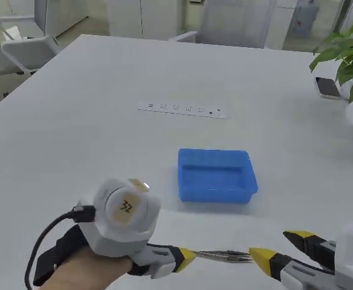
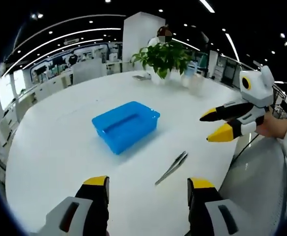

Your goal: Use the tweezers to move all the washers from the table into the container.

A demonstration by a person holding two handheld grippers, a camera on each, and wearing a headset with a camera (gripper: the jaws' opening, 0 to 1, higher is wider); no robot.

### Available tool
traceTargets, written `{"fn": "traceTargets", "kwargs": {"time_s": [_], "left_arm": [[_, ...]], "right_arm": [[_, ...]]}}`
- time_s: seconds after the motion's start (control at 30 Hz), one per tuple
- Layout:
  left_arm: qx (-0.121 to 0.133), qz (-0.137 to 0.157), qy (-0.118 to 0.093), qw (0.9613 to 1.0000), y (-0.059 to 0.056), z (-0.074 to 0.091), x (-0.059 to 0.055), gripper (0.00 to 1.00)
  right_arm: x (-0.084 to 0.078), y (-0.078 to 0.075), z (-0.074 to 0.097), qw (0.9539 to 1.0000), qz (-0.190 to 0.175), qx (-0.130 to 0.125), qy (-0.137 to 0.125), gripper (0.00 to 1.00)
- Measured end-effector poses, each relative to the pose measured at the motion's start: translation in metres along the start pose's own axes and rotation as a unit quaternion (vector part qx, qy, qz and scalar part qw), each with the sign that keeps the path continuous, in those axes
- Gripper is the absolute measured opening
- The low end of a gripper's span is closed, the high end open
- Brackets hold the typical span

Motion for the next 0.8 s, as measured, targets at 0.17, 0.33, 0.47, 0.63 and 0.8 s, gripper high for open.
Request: {"fn": "traceTargets", "kwargs": {"time_s": [0.17, 0.33, 0.47, 0.63, 0.8], "left_arm": [[0.052, 0.016, -0.016, 0.9984, 0.011, 0.018, 0.003, 0.82], [0.072, 0.032, -0.009, 0.9968, 0.015, 0.021, -0.009, 0.95], [0.093, 0.039, -0.012, 0.9948, 0.018, 0.028, -0.012, 0.99], [0.104, 0.045, -0.016, 0.9935, 0.018, 0.033, -0.012, 0.99], [0.111, 0.049, -0.024, 0.9924, 0.019, 0.036, -0.011, 0.99]], "right_arm": [[0.007, -0.001, 0.005, 0.9998, -0.003, -0.011, -0.015, 0.52], [0.009, -0.005, 0.011, 0.9992, -0.012, -0.027, -0.026, 0.65], [0.005, -0.015, 0.013, 0.9984, -0.014, -0.052, -0.02, 0.76], [0.006, -0.018, 0.013, 0.9973, -0.039, -0.058, -0.025, 0.79], [0.003, -0.018, 0.016, 0.997, -0.042, -0.061, -0.022, 0.82]]}}
Point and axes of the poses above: the centre of the closed fingertips' face, and the gripper's own axes: z roughly backward along the fingers, y roughly to its left, x roughly out of its top, the point moved 1 cm from there along z, roughly backward along the fingers, and after that the axes turned 7 degrees about -x, right-handed, at the moved point
